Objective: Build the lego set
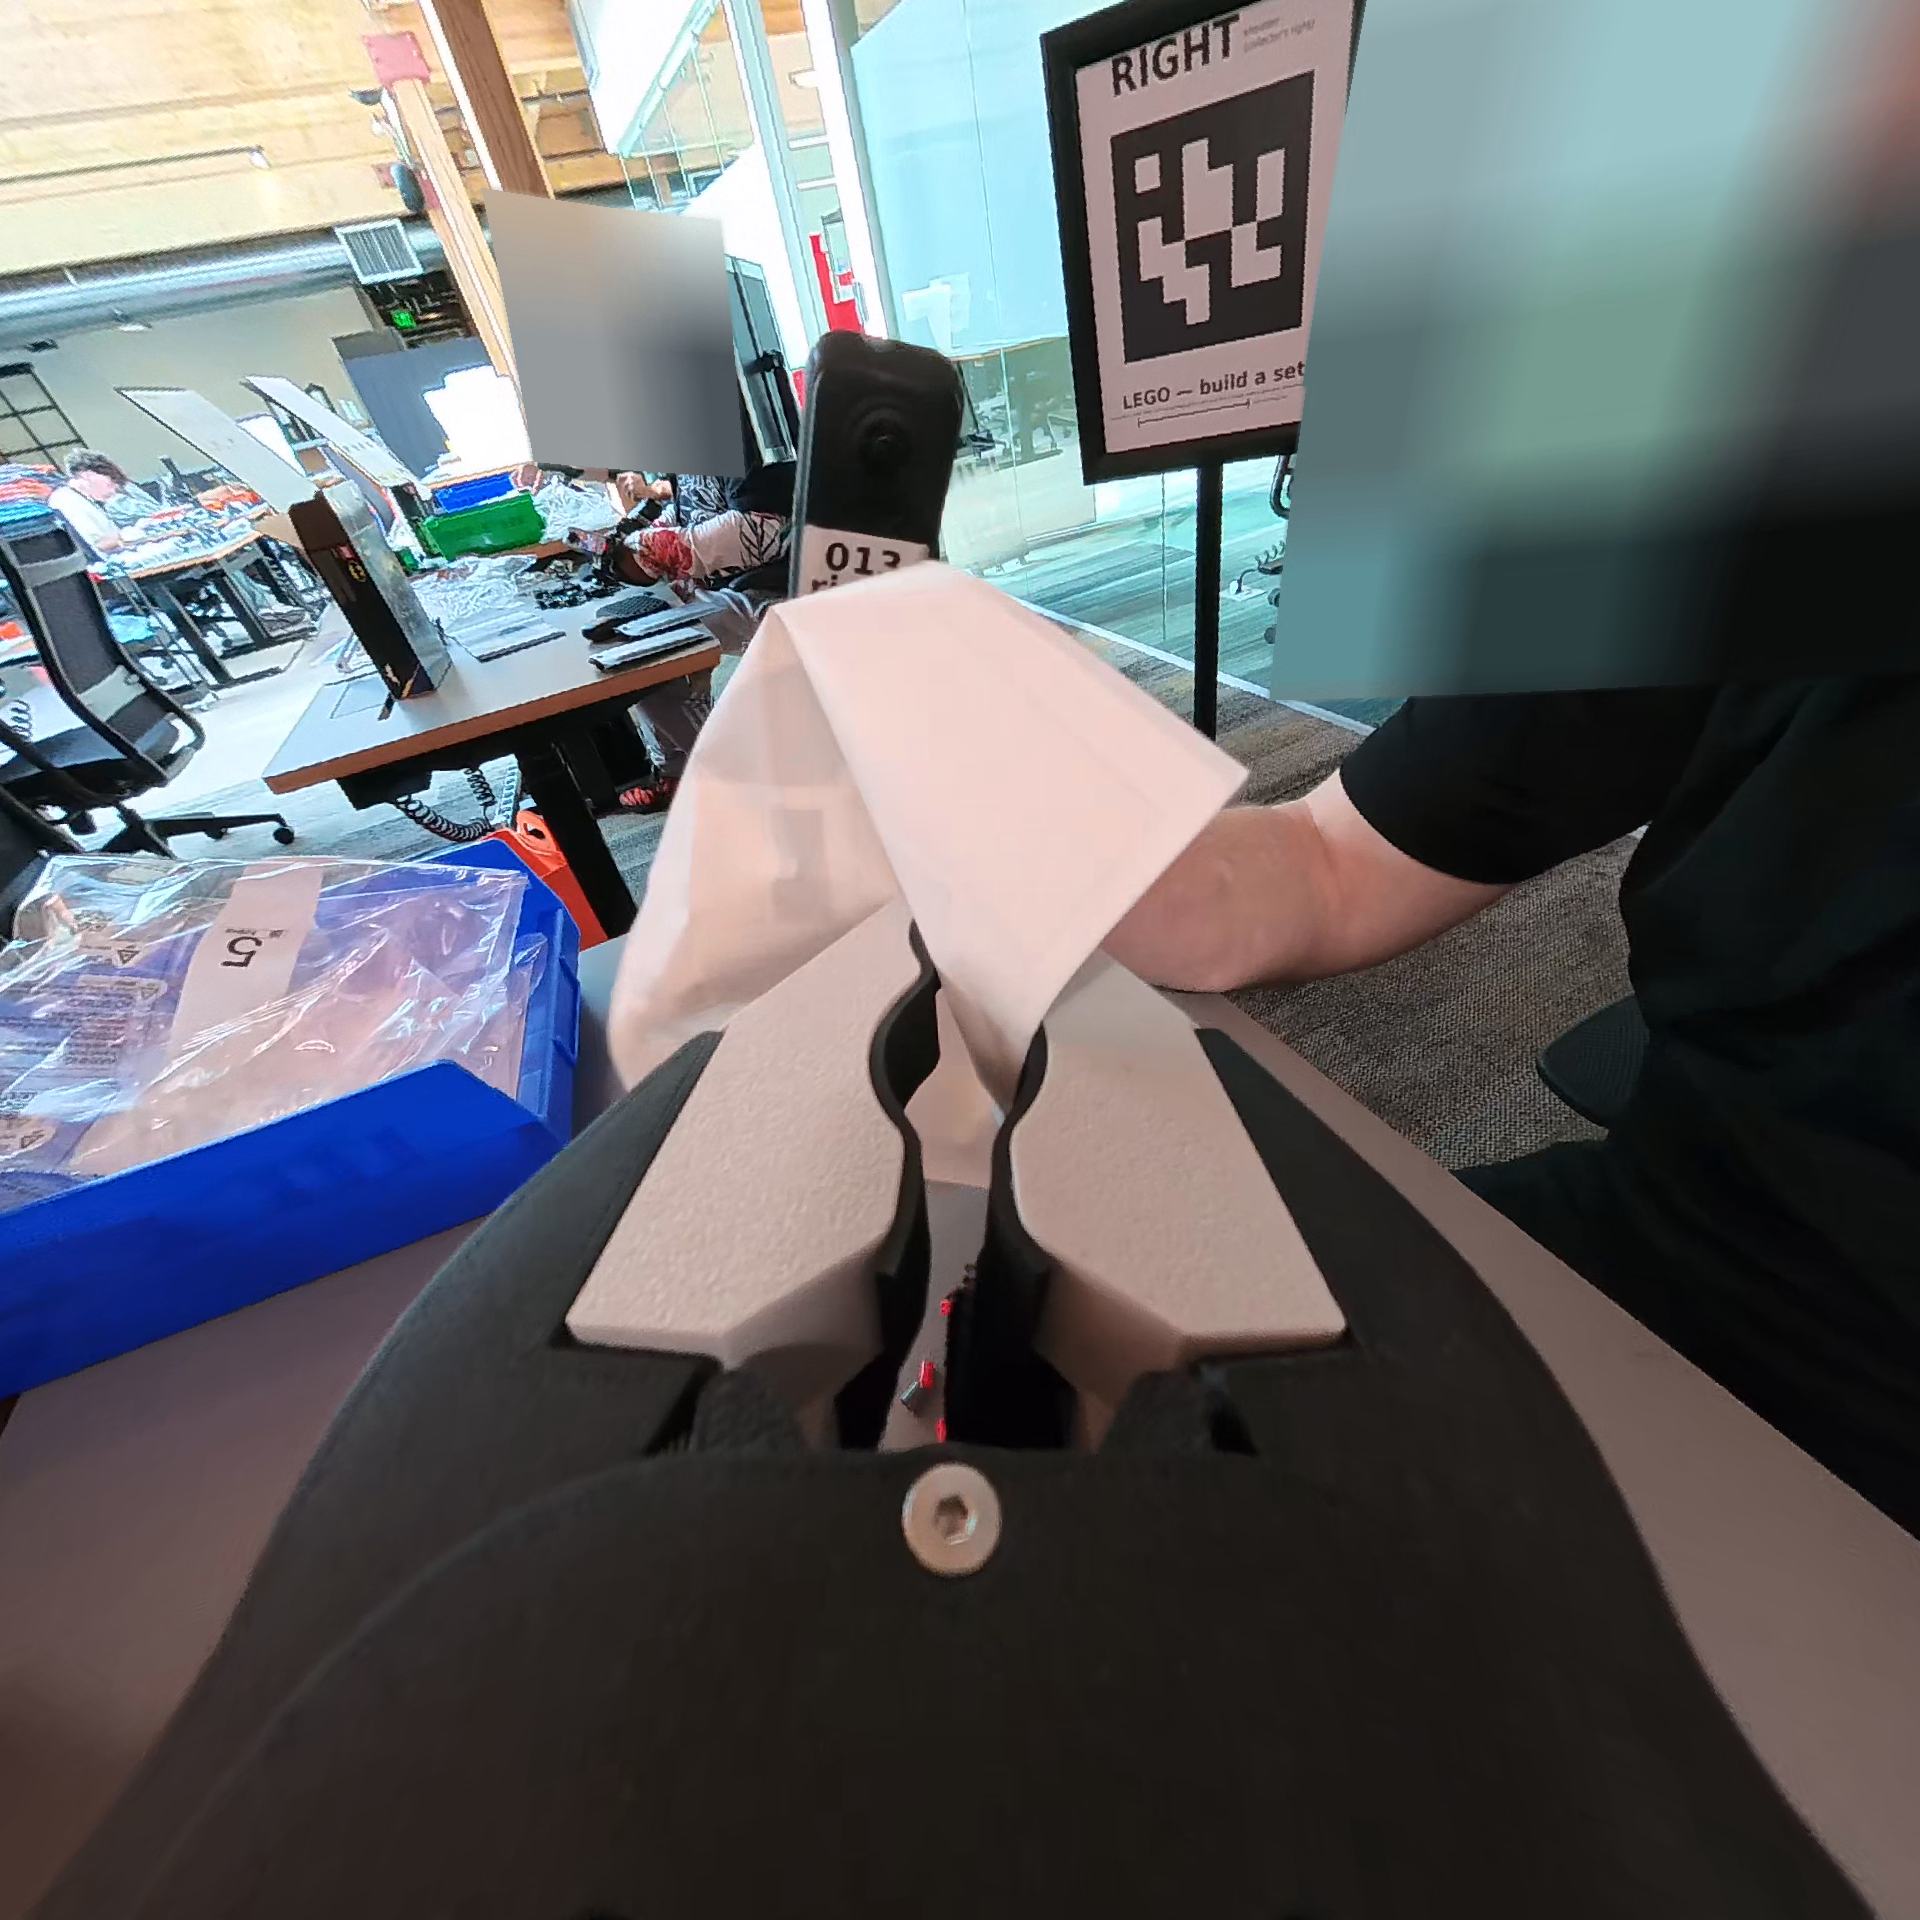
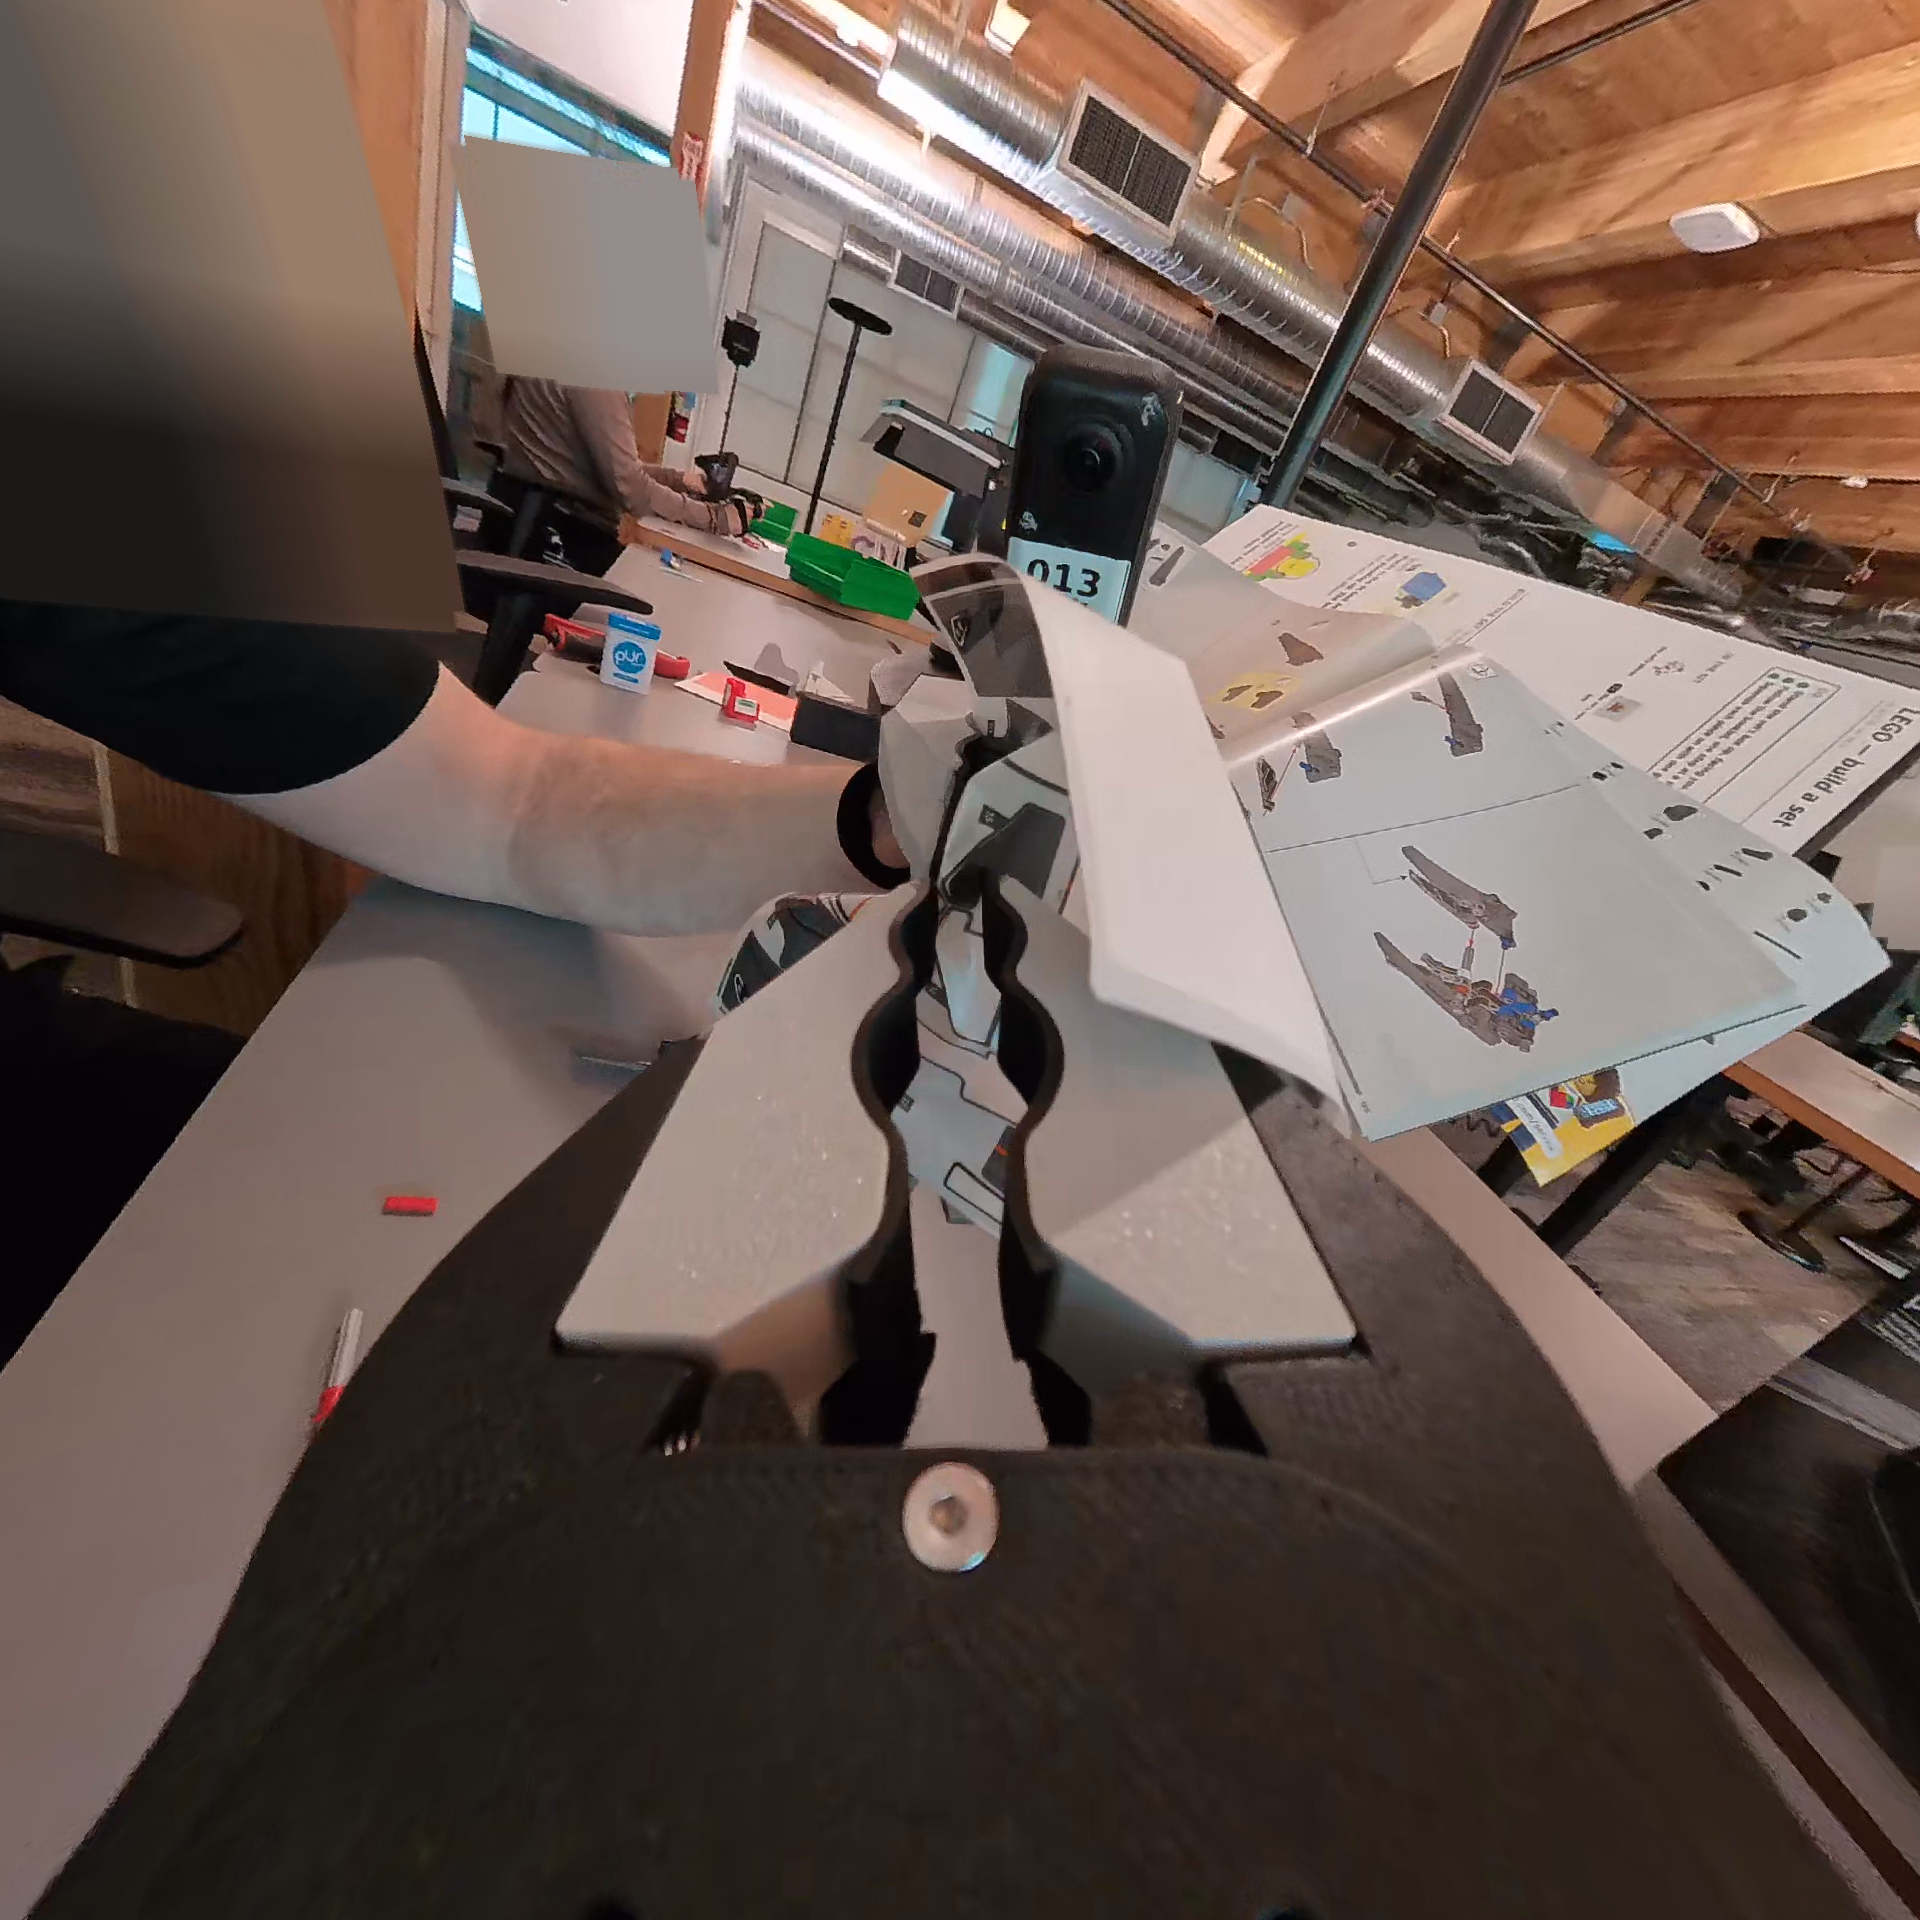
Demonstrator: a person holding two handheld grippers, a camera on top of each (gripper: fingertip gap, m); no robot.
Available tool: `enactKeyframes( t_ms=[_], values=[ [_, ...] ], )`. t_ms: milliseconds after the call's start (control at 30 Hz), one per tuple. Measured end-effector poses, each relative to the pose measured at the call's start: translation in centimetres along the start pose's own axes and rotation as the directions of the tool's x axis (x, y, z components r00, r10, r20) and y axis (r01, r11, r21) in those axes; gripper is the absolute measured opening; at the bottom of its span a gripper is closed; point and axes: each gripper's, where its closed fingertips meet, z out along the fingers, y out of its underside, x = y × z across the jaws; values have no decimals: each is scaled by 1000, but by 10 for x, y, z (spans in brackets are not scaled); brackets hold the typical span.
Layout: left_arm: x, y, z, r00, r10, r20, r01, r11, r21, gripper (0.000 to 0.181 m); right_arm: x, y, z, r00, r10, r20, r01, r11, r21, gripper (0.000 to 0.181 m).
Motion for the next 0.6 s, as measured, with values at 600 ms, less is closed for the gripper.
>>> enactKeyframes(
  t_ms=[600],
  values=[
    [17,3,4,997,38,-69,-41,998,-49,0,-19,-2,-3,967,146,207,-160,986,54,0]
  ],
)
